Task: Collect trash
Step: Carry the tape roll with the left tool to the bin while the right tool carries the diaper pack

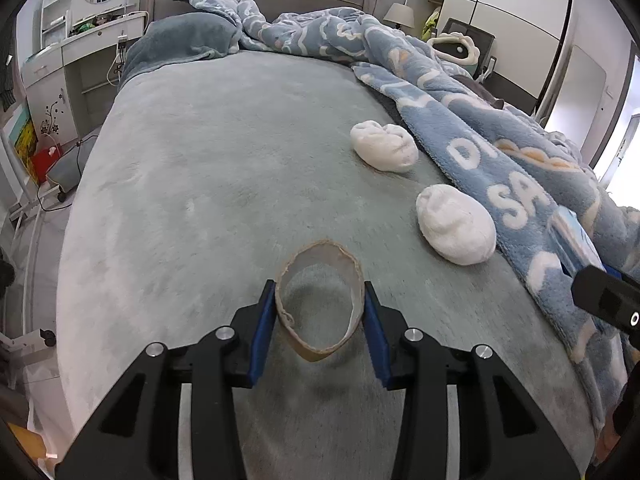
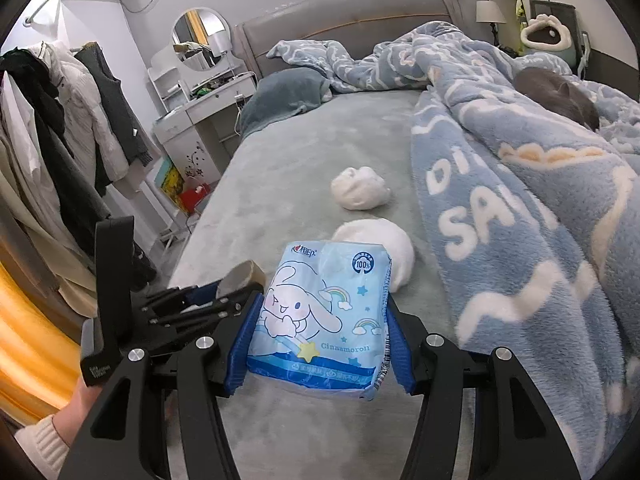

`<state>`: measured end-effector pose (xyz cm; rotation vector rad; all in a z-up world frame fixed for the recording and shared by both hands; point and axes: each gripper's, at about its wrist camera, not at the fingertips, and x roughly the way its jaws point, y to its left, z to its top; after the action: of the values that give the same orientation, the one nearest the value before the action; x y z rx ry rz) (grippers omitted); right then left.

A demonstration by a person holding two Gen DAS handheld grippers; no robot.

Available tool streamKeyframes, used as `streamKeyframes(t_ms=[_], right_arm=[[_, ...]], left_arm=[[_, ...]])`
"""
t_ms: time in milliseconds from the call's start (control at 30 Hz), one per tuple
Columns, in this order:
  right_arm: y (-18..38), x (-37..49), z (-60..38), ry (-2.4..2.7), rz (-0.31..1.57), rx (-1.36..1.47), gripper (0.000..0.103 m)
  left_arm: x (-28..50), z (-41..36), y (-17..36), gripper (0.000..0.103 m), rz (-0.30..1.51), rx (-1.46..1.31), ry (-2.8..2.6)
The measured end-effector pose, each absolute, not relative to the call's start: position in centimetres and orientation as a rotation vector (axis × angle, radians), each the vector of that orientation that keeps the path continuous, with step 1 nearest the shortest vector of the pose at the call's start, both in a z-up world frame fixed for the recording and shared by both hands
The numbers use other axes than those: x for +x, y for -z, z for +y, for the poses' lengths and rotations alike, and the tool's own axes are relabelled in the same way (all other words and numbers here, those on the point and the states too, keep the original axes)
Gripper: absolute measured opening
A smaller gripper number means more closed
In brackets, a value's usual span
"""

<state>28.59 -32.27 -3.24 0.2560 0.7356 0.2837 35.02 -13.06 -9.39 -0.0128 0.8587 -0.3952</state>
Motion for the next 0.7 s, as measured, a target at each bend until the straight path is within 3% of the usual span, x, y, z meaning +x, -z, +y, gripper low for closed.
streamKeyframes(t_ms=[700], right_arm=[[1.7, 25.9, -24.4, -0.404, 0.707, 0.242, 0.058]], left_arm=[[27.5, -3.0, 6.6, 0.044, 0.853, 0.02, 0.274]])
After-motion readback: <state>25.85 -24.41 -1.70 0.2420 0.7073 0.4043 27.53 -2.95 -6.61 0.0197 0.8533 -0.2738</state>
